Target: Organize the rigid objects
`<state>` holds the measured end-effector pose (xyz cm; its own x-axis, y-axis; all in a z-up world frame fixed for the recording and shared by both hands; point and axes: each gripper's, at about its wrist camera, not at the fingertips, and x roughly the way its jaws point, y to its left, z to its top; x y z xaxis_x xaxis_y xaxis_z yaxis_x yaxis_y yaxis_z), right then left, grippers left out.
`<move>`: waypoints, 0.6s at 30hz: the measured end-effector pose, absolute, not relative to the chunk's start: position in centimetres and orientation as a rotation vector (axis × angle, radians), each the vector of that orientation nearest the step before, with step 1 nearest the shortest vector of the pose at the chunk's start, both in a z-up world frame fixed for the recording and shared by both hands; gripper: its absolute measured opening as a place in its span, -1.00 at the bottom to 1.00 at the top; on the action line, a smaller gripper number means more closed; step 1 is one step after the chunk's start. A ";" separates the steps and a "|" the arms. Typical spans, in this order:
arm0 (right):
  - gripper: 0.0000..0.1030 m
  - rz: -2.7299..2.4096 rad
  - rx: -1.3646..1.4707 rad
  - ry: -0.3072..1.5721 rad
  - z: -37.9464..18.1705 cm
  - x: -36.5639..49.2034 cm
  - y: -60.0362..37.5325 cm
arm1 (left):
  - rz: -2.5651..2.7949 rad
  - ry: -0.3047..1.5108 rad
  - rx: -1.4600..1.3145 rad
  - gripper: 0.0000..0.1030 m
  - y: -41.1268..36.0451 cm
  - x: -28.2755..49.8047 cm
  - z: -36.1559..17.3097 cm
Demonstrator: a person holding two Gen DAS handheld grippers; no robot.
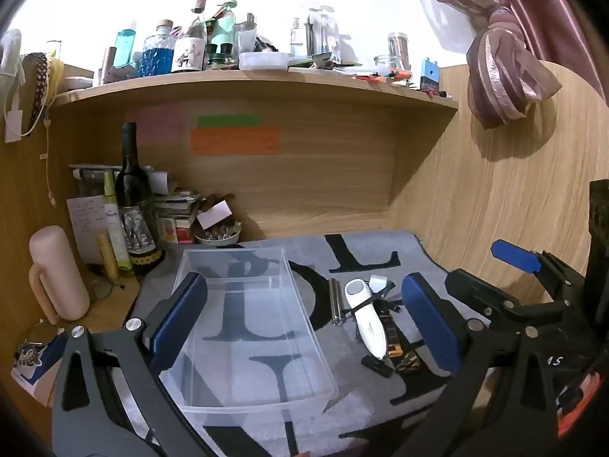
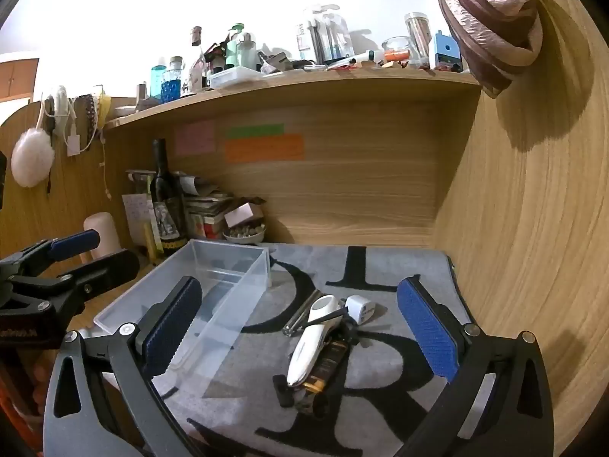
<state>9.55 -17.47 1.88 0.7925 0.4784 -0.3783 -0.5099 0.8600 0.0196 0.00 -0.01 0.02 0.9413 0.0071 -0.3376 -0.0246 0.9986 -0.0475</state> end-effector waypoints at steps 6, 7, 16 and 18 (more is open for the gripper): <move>1.00 0.533 -0.082 0.394 1.8 9.7 -17.4 | 0.016 0.329 -0.056 1.00 0.0 -0.1 0.0; 1.00 0.533 -0.082 0.394 1.8 9.7 -17.4 | 0.017 0.331 -0.055 1.00 0.0 -0.1 0.0; 1.00 0.532 -0.084 0.394 1.8 9.8 -17.3 | 0.013 0.330 -0.062 1.00 0.1 0.0 0.1; 1.00 0.533 -0.083 0.395 1.8 9.9 -17.3 | 0.014 0.330 -0.062 1.00 0.1 0.0 0.1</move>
<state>9.85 -17.26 1.75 0.7881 0.4780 -0.3878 -0.5097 0.8600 0.0242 0.03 0.06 0.07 0.9458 0.0039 -0.3247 -0.0241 0.9980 -0.0582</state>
